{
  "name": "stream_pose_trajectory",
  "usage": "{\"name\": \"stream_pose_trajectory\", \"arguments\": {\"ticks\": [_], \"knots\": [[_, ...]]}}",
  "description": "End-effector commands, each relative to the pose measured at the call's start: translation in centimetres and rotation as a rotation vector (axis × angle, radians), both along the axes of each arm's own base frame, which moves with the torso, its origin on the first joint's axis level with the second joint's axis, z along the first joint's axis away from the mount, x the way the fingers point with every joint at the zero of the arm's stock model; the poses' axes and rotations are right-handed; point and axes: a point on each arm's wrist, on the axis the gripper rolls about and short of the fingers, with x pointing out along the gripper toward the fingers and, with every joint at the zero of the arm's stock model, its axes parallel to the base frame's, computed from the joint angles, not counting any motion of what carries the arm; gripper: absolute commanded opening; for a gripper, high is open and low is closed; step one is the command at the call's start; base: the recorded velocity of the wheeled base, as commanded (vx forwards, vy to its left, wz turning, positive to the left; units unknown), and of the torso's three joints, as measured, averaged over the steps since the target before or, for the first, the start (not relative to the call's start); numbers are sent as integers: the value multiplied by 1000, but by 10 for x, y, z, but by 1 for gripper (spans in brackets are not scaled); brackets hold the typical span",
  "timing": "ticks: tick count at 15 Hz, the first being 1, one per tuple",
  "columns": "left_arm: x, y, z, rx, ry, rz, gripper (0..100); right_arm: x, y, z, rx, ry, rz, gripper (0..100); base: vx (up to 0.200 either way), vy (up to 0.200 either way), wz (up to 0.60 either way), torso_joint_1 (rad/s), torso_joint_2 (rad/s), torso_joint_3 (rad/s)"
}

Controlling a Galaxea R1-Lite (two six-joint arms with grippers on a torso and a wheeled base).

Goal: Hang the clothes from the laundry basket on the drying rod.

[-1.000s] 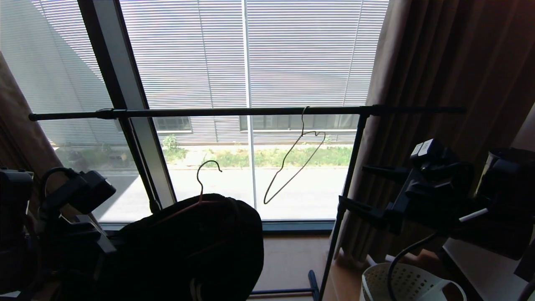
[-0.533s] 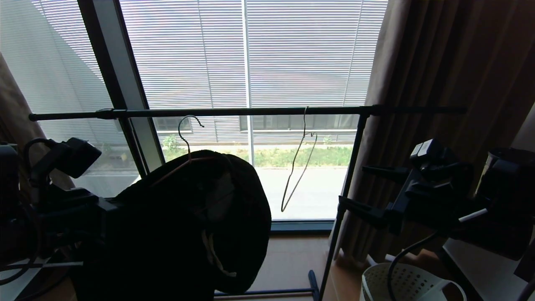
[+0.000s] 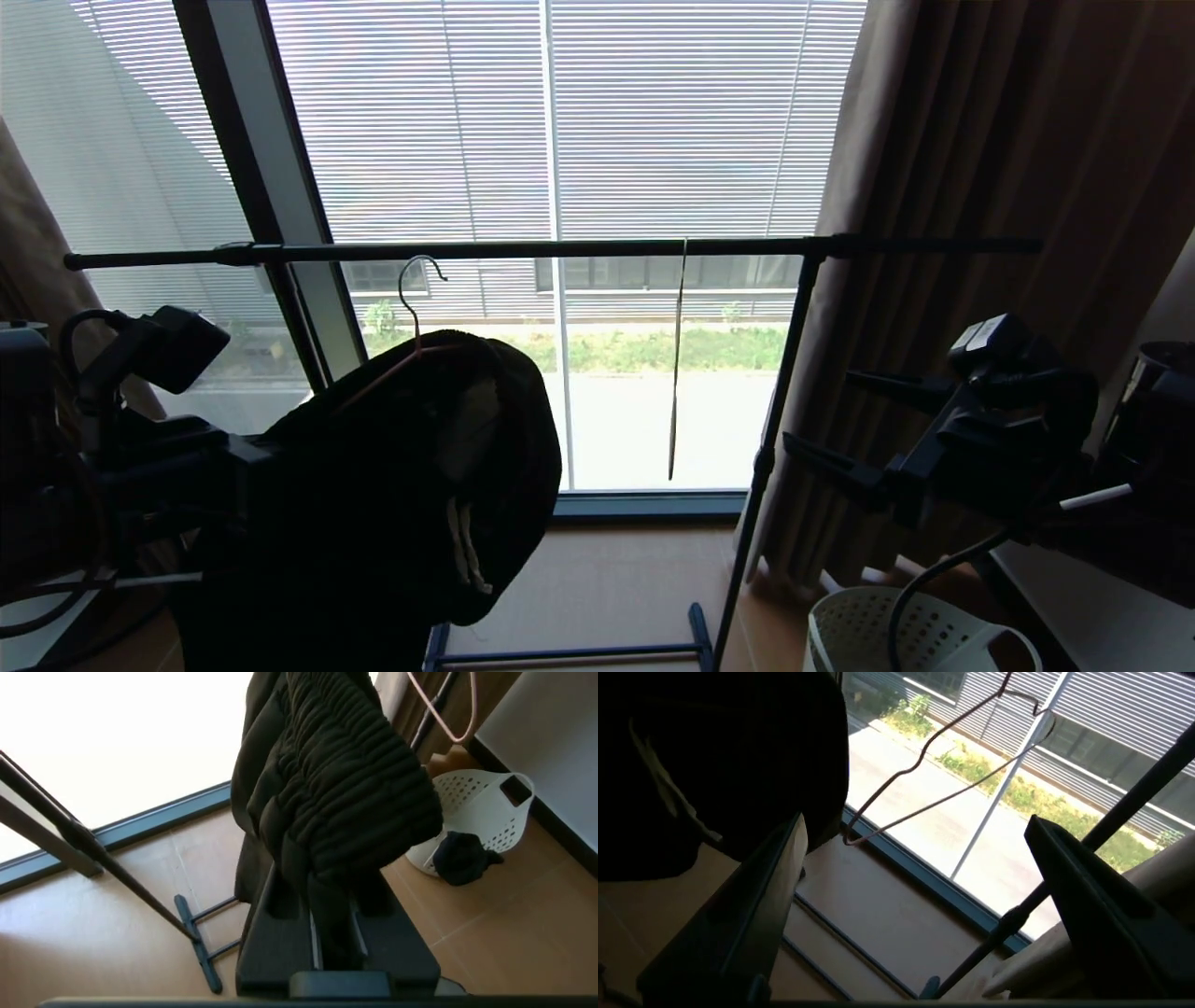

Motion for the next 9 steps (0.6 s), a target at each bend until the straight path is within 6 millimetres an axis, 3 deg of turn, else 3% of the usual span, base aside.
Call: {"name": "stream_pose_trajectory", "arguments": {"ticks": [1,5,9], "knots": [[0,-1,-4,4,16,-8,0,-1,-1,0,0,-2,-1,100,200,0,0,-2,2,-2],[3,-8,-4,5,7,-42,0,0,-1,0,1,-3,-1,100,200,0,0,0,0,0],[12,-15,-2,-8,-51,-62,0,0,0,1,2,-6,-3,100,0,0,0,0,0,0]]}}
